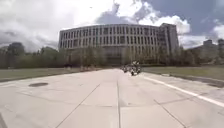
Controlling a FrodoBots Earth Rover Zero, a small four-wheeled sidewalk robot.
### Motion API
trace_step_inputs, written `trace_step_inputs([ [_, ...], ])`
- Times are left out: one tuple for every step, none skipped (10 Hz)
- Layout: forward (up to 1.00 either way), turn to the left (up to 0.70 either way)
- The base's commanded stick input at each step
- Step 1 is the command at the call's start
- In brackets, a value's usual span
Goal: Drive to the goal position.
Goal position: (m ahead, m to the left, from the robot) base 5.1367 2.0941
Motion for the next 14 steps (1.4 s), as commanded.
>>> trace_step_inputs([
  [0.7,0.03],
  [0.7,0.03],
  [0.7,0.03],
  [0.7,0.03],
  [0.7,0.03],
  [0.7,0.03],
  [0.7,0.03],
  [0.7,0.03],
  [0.7,0.03],
  [0.7,0.03],
  [0.7,0.03],
  [0.7,0.03],
  [0.7,0.03],
  [0.7,0.03],
])
